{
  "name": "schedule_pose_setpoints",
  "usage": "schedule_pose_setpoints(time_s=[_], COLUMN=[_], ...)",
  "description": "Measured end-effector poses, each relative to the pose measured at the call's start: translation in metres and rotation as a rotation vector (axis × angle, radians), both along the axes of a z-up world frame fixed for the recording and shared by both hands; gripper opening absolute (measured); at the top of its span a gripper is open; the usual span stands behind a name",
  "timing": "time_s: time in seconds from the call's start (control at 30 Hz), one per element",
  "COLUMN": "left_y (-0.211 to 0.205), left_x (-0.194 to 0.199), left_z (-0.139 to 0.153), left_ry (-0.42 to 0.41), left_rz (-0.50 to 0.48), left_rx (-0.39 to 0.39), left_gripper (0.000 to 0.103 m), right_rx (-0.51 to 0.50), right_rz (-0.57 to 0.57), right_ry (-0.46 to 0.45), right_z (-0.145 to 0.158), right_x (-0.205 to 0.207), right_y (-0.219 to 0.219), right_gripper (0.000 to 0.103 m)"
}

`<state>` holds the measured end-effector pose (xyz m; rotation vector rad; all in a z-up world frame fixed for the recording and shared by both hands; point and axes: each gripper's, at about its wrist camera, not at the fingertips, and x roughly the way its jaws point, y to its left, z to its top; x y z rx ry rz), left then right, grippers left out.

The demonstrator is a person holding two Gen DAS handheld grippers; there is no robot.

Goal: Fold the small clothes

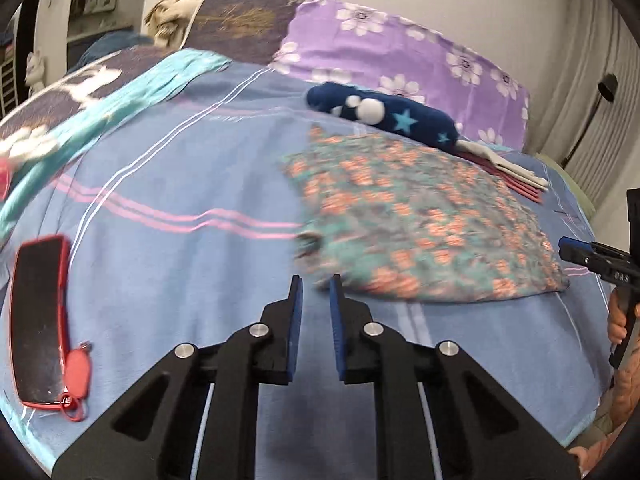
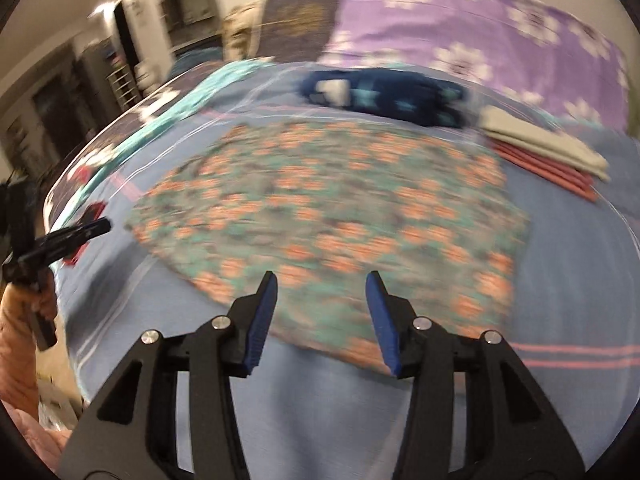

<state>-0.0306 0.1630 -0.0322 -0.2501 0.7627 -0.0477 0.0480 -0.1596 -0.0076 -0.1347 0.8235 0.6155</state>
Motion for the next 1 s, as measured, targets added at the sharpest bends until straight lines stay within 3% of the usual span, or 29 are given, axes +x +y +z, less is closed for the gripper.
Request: schedule_pose_setpoints(time_s=[0.13, 0.27, 0.4, 0.57, 0.67, 0.73, 0.8, 0.9, 1.0], left_y=[0.019, 0.037, 0.046, 0.070, 0.080, 0.086, 0.089, 0.087, 0.079], left_x=[0.017, 0.039, 0.051, 0.041, 0.035, 0.037, 0.045, 0.069, 0.111], left_z=[-0.013, -0.021, -0.031, -0.034, -0.033, -0.033, -0.030, -0.021, -0.021], left_ry=[0.007, 0.007, 0.017, -0.015, -0.036, -0.036, -0.032, -0.039, 0.001], left_rz=[-0.021, -0.052, -0.061, -0.002, 0.018, 0.013, 0.014, -0.059, -0.158], left_rx=[-0.032, -0.079, -0.119, -0.208, -0.237, -0.250, -0.249, -0.263, -0.331], left_gripper=[0.016, 0.030, 0.033, 0.037, 0.041, 0.043, 0.044, 0.045, 0.050], right_rx=[-0.082, -0.181, -0.341, -0.554, -0.626, -0.638, -0.630, -0.511, -0.435], right_rz=[0.154, 0.265, 0.308, 0.357, 0.357, 0.347, 0.353, 0.329, 0.327], right_ry=[-0.065, -0.146, -0.294, -0.459, -0.552, -0.612, -0.571, -0.508, -0.470], right_z=[-0.003, -0.013, -0.031, -0.061, -0.075, -0.080, -0.082, -0.066, -0.055], right_x=[-0.026, -0.048, -0.060, -0.065, -0.064, -0.058, -0.049, -0.046, -0.039], right_y=[0.071, 0.131, 0.183, 0.243, 0.267, 0.281, 0.291, 0.282, 0.271], right_gripper=[0.053, 0.053, 0.053, 0.057, 0.057, 0.049, 0.006, 0.006, 0.005])
